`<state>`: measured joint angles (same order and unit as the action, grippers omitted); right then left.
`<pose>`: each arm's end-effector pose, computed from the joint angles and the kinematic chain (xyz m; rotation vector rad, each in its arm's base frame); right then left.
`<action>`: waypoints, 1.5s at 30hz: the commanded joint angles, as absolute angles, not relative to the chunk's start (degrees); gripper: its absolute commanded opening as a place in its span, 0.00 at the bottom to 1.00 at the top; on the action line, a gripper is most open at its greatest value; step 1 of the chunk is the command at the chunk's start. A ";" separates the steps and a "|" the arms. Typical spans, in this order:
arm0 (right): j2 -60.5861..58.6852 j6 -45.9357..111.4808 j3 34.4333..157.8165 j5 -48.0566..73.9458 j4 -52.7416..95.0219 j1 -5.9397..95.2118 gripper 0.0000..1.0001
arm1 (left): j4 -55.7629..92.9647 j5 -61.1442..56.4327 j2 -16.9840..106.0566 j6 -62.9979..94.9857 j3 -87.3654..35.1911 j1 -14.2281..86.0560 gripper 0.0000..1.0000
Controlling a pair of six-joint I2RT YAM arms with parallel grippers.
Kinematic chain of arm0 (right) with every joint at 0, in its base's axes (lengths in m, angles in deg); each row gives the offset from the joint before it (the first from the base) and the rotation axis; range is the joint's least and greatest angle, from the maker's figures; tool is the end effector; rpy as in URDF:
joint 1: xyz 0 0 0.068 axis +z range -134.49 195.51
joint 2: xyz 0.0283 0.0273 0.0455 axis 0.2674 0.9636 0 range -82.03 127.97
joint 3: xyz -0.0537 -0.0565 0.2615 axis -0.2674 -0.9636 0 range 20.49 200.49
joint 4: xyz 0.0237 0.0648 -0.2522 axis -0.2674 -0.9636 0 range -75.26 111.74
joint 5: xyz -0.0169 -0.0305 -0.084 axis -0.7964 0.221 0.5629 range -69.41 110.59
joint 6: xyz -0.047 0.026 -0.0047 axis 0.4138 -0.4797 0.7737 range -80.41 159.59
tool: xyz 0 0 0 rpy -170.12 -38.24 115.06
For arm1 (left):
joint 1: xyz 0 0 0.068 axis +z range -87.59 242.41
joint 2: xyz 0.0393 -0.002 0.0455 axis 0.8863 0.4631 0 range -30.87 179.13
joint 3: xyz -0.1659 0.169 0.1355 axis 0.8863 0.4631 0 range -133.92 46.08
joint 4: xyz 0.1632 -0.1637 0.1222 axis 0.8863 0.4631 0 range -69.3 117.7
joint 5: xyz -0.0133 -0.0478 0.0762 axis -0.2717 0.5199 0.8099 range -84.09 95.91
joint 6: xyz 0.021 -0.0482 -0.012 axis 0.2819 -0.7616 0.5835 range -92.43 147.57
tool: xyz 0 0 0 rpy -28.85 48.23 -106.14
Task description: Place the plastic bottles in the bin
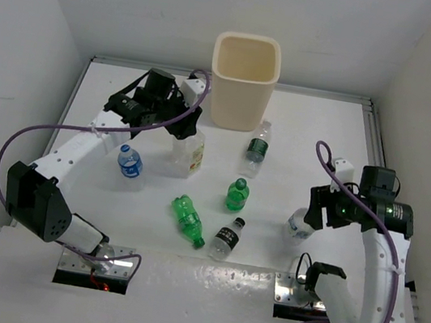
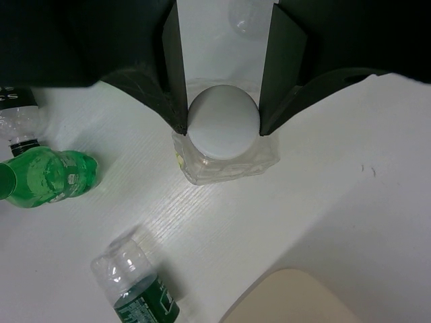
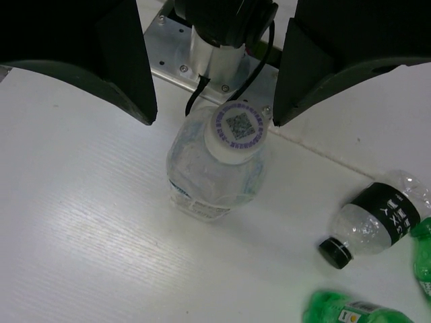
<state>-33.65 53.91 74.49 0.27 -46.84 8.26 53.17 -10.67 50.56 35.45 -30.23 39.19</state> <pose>0.1319 -0.0044 0.2990 -0.2716 2.5829 0.3400 0.2861 -0.1338 0.3465 0.7517 2.1052 -0.4684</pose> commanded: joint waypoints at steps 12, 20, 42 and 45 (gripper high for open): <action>-30.97 53.12 74.72 -1.21 -42.07 9.44 0.42 | 54.02 -9.74 50.87 35.13 -31.70 38.24 0.01; -29.47 54.44 79.27 -1.47 -43.13 11.29 0.00 | 56.03 -13.61 50.87 38.02 -35.73 38.77 0.00; -2.62 25.53 123.30 3.26 11.98 22.18 0.00 | 42.07 -10.18 62.10 27.58 -78.99 41.06 0.00; 1.53 25.78 125.86 4.67 14.88 25.00 0.00 | 39.17 -10.79 65.70 24.59 -79.69 41.58 0.00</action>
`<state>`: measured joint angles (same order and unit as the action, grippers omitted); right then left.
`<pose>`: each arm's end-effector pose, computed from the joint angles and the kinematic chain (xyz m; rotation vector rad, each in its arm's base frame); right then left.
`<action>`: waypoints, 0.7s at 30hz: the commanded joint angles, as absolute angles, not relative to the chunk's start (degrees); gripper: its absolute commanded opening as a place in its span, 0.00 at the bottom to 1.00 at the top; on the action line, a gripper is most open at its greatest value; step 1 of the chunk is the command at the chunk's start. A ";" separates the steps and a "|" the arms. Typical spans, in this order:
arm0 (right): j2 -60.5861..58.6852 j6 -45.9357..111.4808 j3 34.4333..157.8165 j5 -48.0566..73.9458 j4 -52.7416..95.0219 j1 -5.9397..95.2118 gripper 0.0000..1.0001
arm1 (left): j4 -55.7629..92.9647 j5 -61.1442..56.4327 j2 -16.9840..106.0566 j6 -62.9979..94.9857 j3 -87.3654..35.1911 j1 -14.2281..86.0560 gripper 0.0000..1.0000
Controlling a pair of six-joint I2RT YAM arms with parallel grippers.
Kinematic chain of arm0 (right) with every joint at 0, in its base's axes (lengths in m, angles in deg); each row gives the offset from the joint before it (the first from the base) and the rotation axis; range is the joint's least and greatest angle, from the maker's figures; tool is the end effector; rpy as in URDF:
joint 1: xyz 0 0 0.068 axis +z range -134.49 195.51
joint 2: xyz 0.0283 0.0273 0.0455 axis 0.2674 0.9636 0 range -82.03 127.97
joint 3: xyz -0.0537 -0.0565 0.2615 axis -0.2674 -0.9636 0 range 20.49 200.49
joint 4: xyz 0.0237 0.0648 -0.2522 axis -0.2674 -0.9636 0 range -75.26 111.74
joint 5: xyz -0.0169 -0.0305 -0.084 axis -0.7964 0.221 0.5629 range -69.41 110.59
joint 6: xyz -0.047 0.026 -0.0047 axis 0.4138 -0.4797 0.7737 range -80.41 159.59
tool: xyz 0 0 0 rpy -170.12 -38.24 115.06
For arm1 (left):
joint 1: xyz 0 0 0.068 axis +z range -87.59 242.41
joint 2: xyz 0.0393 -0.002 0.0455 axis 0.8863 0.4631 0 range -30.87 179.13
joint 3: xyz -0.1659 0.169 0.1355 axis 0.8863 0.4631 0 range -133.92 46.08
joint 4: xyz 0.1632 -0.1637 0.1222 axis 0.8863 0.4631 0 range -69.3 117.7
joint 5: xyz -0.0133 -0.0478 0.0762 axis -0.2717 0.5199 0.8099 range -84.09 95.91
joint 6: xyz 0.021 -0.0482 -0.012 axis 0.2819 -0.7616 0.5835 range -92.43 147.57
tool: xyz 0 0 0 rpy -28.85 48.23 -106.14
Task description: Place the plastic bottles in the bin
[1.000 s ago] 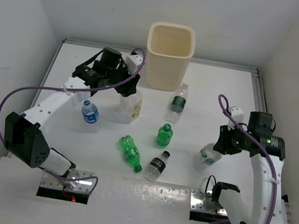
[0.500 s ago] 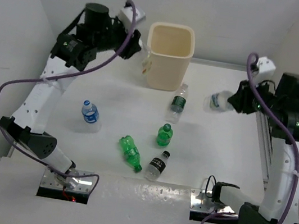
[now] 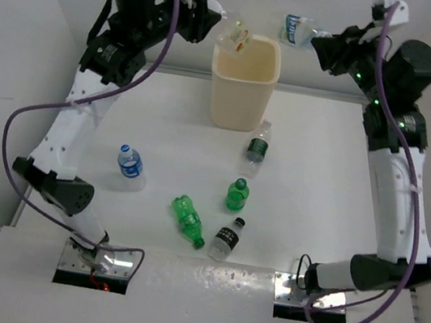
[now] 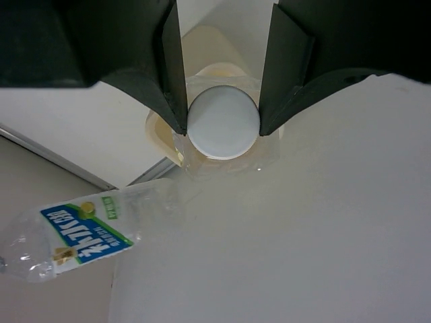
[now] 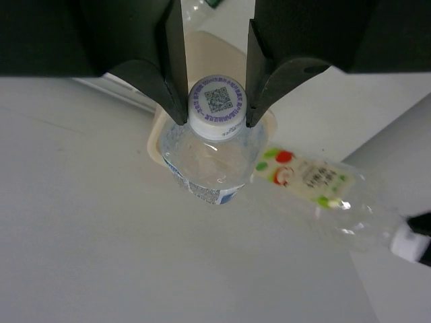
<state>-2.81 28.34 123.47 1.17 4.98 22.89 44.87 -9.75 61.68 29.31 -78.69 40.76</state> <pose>0.2735 0.0473 0.5397 -0.2311 1.4576 0.5098 0.2885 -0.1249 0.5739 0.5133 1.3594 -0.4801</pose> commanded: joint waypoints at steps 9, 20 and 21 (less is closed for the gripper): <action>14.73 35.98 131.32 12.41 16.20 32.99 0.00 | 37.40 -10.97 71.69 22.56 -80.31 41.06 0.00; 23.08 44.59 132.71 16.36 10.31 37.04 0.00 | 37.40 -6.93 71.70 28.10 -73.90 38.60 0.00; 24.57 44.60 132.99 17.15 10.05 37.13 0.00 | 37.40 -6.06 71.18 29.06 -73.89 37.90 0.00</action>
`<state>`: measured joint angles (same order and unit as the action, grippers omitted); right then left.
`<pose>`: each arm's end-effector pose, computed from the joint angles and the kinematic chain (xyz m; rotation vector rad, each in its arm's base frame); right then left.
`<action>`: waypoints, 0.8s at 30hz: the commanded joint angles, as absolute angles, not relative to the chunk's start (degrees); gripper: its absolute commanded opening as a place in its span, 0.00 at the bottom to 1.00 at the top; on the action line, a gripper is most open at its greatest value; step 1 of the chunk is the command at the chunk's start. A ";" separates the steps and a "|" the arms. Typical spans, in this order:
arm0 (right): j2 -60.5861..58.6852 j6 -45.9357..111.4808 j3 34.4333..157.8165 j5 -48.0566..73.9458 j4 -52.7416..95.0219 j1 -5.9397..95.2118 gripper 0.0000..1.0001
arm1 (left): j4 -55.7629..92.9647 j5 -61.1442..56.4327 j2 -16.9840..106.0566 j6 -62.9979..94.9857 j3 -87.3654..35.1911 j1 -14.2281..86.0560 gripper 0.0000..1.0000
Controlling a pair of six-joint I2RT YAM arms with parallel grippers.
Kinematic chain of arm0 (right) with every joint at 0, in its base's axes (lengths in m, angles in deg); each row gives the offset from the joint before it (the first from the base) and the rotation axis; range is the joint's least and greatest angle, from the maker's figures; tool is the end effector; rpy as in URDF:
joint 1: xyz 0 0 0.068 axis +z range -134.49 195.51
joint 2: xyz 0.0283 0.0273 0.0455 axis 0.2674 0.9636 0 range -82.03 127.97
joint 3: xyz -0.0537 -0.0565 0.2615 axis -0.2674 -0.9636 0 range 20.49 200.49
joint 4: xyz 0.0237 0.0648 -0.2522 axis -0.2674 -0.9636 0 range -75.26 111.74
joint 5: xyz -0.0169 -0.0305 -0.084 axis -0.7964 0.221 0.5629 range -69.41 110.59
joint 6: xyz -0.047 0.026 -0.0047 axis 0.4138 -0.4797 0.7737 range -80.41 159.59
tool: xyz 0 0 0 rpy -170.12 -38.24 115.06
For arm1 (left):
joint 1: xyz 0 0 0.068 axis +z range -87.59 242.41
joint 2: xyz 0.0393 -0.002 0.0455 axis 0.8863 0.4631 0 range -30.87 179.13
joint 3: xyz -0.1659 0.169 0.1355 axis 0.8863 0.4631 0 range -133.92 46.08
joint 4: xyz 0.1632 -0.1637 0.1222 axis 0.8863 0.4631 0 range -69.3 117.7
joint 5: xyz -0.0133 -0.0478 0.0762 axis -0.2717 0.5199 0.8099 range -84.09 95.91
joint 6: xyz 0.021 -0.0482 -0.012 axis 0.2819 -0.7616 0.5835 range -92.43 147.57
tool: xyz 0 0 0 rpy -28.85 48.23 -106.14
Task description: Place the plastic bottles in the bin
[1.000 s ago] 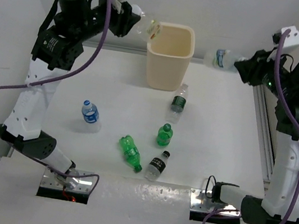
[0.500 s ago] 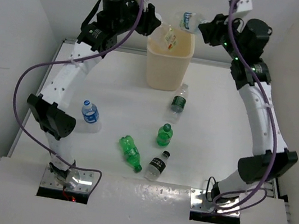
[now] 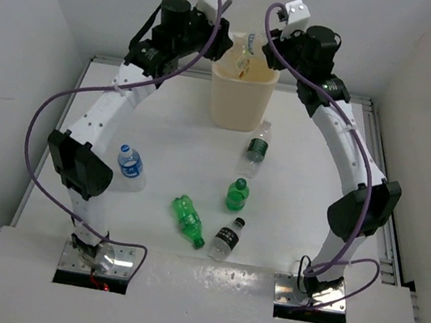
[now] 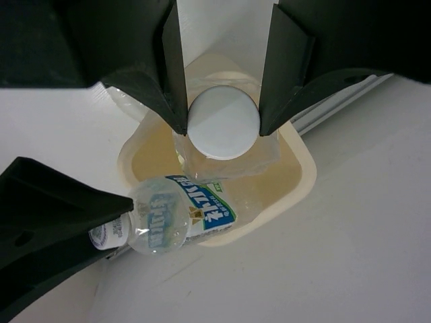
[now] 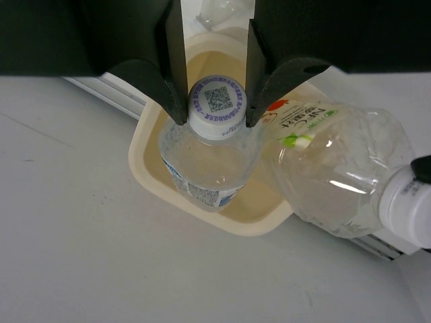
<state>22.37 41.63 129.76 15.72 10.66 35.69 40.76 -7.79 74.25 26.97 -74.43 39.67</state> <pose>0.4058 0.1523 0.4381 -0.3882 1.6429 0.3094 0.3817 -0.1691 0.4824 0.5003 1.5981 -0.5061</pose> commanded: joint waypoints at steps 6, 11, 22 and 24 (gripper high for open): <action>27.48 47.76 135.88 20.40 6.81 38.27 0.00 | 35.92 2.73 71.17 33.19 -70.38 35.08 0.00; 33.19 48.55 143.87 22.96 0.74 38.80 0.00 | 29.94 7.47 71.17 35.31 -65.98 33.15 0.00; 32.58 40.04 148.87 20.85 2.84 38.10 0.81 | 26.94 4.16 73.54 30.30 -70.27 35.69 0.68; 30.65 37.83 149.77 20.85 3.63 38.27 0.82 | 26.94 3.01 73.54 29.69 -74.30 36.48 0.81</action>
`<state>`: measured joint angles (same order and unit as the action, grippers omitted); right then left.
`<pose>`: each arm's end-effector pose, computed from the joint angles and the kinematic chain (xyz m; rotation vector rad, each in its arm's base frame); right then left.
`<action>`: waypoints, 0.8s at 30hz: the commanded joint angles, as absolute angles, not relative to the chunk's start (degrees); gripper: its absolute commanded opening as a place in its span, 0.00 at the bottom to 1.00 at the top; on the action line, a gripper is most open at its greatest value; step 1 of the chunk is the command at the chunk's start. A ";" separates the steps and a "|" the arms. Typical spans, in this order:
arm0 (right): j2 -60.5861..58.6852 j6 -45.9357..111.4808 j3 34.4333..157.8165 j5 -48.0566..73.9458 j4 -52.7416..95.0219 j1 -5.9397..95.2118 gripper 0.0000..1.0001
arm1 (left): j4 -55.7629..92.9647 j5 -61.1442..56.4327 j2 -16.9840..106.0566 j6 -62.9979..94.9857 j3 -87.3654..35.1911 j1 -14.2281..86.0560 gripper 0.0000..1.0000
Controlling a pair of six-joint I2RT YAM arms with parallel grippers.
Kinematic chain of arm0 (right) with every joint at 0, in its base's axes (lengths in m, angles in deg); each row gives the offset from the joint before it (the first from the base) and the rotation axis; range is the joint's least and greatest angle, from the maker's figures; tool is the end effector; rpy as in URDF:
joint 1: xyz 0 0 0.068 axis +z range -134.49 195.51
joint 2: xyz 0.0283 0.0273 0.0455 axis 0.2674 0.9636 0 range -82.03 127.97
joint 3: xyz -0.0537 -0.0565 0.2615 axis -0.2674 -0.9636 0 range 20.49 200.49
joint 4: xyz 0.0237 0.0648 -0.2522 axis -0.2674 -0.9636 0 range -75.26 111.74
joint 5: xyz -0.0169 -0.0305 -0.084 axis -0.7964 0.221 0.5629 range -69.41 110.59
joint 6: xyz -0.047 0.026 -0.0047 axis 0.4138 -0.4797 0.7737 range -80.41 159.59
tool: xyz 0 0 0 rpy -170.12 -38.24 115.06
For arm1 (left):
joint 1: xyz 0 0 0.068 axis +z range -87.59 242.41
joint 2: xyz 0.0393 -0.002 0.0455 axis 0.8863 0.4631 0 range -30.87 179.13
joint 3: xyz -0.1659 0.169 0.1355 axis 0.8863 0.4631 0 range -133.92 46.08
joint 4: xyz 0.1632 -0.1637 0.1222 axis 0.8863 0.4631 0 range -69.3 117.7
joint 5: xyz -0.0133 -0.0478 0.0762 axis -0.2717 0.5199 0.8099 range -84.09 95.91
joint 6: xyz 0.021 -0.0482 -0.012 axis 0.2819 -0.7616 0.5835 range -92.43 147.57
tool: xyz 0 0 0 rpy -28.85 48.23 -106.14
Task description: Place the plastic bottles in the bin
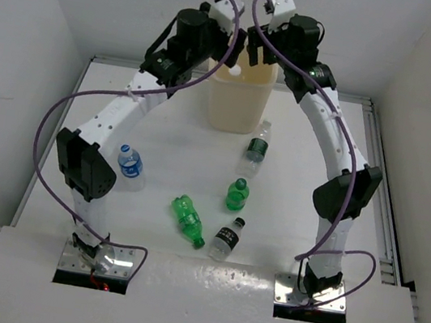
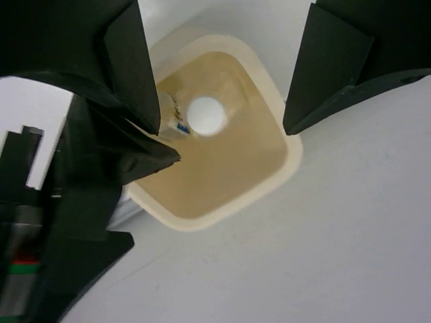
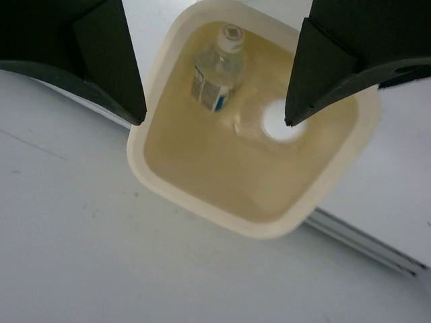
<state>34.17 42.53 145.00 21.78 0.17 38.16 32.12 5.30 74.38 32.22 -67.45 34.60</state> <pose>0.4405 0.1829 0.4202 -0.3859 1.7662 0.2265 0.3826 -0.2022 0.4569 0.4647 1.5675 -0.3192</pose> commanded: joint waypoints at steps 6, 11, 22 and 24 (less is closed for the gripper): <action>19.35 36.95 141.73 16.03 1.27 36.18 0.79 | 32.64 -2.33 68.74 27.15 -76.72 39.64 0.90; 4.85 39.14 123.65 7.34 -6.70 32.04 0.73 | 36.08 -22.80 56.88 29.68 -59.33 41.41 0.84; -14.69 43.80 88.88 -0.95 -20.45 23.07 0.73 | 43.47 -33.04 46.74 35.66 -28.90 23.14 0.82; -15.67 43.89 87.03 -1.12 -22.19 20.61 0.75 | 43.47 -30.14 48.31 36.36 -27.66 19.36 0.83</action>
